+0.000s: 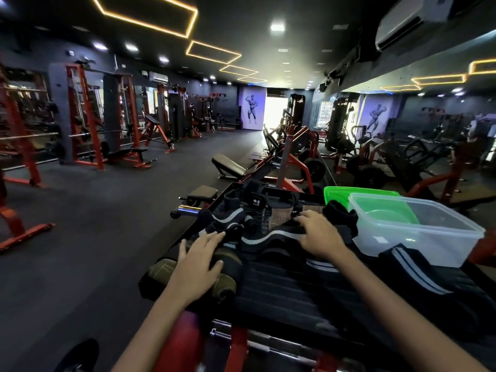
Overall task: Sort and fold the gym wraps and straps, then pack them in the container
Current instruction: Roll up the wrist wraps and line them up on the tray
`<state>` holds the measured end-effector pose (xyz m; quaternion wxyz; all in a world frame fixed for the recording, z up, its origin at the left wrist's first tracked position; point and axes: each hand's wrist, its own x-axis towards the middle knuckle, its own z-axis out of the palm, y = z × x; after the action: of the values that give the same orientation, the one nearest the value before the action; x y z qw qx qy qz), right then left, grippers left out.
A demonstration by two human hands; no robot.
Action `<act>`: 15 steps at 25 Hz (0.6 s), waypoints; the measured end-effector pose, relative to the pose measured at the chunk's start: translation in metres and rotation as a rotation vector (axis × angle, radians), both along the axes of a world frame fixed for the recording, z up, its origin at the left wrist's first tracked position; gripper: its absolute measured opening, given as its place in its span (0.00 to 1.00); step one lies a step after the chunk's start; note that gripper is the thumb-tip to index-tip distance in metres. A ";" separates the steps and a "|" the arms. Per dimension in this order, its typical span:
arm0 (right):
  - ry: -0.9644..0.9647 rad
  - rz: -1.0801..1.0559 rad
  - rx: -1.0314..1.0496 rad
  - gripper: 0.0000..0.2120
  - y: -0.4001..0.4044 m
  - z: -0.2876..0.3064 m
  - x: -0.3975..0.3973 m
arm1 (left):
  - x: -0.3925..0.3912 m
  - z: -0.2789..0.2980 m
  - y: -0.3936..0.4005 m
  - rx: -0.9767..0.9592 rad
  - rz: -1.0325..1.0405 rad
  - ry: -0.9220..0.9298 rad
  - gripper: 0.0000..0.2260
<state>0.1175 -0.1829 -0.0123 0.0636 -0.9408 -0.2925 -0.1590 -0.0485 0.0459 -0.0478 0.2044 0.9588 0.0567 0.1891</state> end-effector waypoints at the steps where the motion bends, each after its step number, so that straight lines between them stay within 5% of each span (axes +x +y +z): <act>1: 0.048 -0.096 -0.173 0.28 -0.012 -0.002 0.010 | 0.004 0.007 -0.009 -0.003 -0.038 -0.035 0.25; 4: 0.177 -0.187 -0.388 0.33 -0.028 -0.016 0.019 | 0.023 0.016 -0.040 0.027 -0.166 -0.068 0.24; 8: -0.103 -0.161 -0.230 0.25 -0.043 -0.009 0.011 | 0.049 0.013 -0.077 -0.013 -0.209 -0.014 0.17; 10: -0.095 -0.115 -0.005 0.25 -0.051 0.000 0.000 | 0.057 0.014 -0.096 -0.466 -0.190 0.117 0.09; 13: 0.003 0.005 0.182 0.27 -0.060 0.013 -0.030 | 0.068 0.020 -0.123 -1.436 -0.320 0.435 0.17; 15: -0.046 0.051 0.164 0.28 -0.071 0.013 -0.052 | 0.080 0.021 -0.134 -1.887 -0.302 0.285 0.17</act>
<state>0.0652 -0.2543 0.0011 0.1379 -0.9207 -0.3039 -0.2023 0.0311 -0.0884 -0.0264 0.9039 0.4112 0.0857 -0.0805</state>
